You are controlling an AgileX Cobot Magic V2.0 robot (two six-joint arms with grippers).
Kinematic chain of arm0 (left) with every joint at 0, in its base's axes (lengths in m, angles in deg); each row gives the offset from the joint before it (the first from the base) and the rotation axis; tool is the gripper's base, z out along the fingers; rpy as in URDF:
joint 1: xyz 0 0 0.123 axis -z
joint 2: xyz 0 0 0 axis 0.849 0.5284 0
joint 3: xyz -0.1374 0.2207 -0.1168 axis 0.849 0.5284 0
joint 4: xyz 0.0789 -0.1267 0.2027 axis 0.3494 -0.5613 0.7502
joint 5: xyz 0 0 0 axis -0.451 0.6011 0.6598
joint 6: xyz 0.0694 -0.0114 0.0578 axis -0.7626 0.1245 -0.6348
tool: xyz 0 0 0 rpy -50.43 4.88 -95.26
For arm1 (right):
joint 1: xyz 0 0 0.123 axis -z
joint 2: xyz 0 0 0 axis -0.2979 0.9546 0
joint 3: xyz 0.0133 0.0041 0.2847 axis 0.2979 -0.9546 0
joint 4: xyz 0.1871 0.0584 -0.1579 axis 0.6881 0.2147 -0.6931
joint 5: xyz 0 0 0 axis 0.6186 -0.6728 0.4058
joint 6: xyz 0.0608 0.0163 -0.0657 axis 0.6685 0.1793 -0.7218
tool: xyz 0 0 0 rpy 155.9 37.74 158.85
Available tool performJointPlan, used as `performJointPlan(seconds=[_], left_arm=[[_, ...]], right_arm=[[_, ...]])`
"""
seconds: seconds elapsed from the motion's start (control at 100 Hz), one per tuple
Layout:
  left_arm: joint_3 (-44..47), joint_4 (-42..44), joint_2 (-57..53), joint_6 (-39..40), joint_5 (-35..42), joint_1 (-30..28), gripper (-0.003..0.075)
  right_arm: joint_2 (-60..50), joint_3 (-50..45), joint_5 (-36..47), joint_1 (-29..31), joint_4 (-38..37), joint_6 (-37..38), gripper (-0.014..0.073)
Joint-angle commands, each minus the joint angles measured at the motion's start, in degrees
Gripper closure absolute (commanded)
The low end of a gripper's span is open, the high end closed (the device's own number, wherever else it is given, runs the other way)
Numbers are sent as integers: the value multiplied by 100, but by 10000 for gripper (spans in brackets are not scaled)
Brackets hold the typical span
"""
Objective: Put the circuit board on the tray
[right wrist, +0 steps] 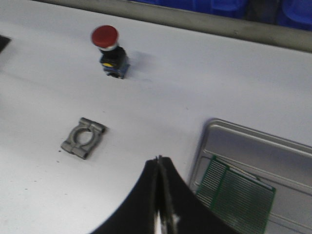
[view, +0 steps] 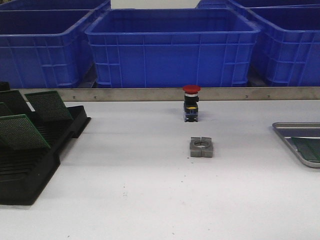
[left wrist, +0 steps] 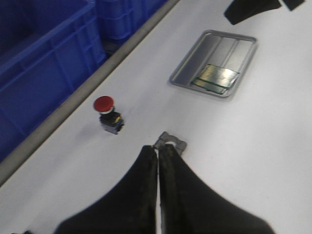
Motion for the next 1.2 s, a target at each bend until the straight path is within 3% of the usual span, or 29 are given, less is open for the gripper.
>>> performJointPlan(seconds=[0.0, 0.17, 0.31, 0.5, 0.84, 1.19], left_arm=[[118, -387, -438, 64, 611, -105, 737], [831, -831, -1237, 64, 2178, -137, 737], [1424, -1082, -1931, 64, 3012, -137, 737], [2190, -1133, -2953, 64, 3283, -137, 737], [3412, -1366, -4745, 64, 3843, -137, 737], [3704, -1375, -5184, 64, 3843, -137, 737]], right_arm=[[-383, 123, 306, -368, 137, -109, 654], [-954, -333, 1036, -1072, 367, -103, 654], [-1645, -1032, 1992, -1528, 372, -135, 654], [-2948, -1868, 2736, -1660, 372, -135, 654], [-5095, -2939, 2763, -1660, 372, -135, 654], [-5504, -3064, 2652, -1660, 372, -135, 654]])
